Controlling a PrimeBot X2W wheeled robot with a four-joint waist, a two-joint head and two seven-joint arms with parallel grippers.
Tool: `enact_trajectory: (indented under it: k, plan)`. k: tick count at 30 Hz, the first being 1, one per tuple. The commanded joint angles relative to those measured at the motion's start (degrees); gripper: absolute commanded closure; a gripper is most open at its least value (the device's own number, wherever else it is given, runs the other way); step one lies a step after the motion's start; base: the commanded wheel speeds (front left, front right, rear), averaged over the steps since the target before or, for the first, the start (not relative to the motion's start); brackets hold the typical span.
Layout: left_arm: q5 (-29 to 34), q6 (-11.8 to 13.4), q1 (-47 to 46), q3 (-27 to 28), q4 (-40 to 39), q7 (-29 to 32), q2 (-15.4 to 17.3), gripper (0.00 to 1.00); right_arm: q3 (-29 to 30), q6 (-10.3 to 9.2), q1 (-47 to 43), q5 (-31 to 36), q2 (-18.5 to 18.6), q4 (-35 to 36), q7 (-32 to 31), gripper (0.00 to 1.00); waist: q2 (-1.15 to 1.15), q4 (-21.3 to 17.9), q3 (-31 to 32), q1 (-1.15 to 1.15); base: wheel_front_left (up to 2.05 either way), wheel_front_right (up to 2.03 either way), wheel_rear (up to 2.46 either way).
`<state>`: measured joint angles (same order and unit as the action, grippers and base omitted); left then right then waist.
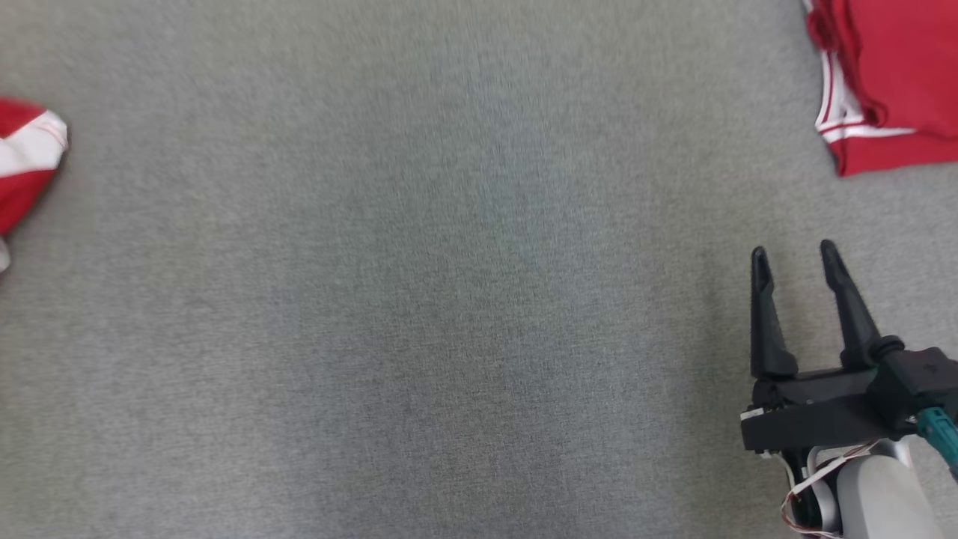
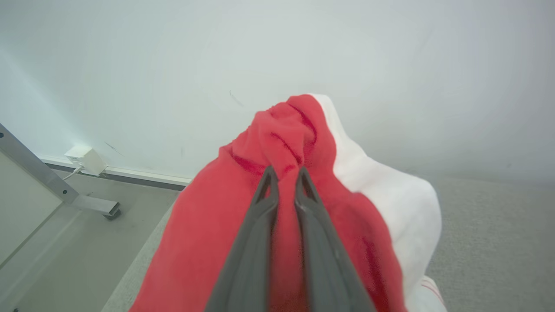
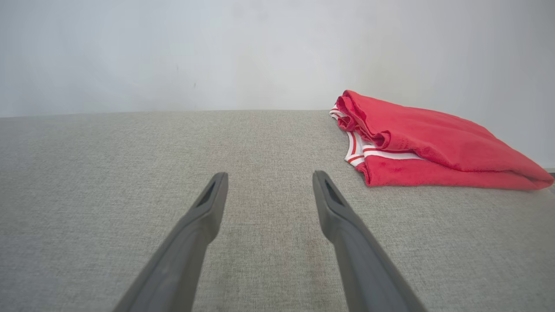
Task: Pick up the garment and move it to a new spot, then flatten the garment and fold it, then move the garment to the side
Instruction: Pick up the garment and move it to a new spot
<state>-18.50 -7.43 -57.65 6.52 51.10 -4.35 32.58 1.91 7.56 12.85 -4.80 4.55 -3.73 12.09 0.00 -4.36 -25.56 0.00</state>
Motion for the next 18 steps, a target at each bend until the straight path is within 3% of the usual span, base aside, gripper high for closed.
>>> enact_trajectory:
  k: [1,11,18]
  plan:
    - [0.5,0.1,-1.3,-0.7,-1.2,-1.2,0.4,1.0,-0.1,-0.17,-0.7,-0.6,-0.3,-0.4,0.3,0.0,0.0,0.5,3.1,0.0,0.0,0.0,0.0]
    - [0.2,0.0,-6.0,-9.1,-14.7,-0.7,-1.4,1.0,-0.4,-0.17,-2.1,-2.2,-1.2,-3.8,1.8,0.0,0.0,-3.2,8.4,0.0,0.0,0.0,0.0]
    - [-0.8,0.0,-8.1,-14.7,-27.3,4.1,-6.2,1.0,0.0,-0.17,-2.9,-3.5,-1.6,-5.9,2.7,0.0,0.0,-8.7,10.6,0.0,0.0,0.0,0.0]
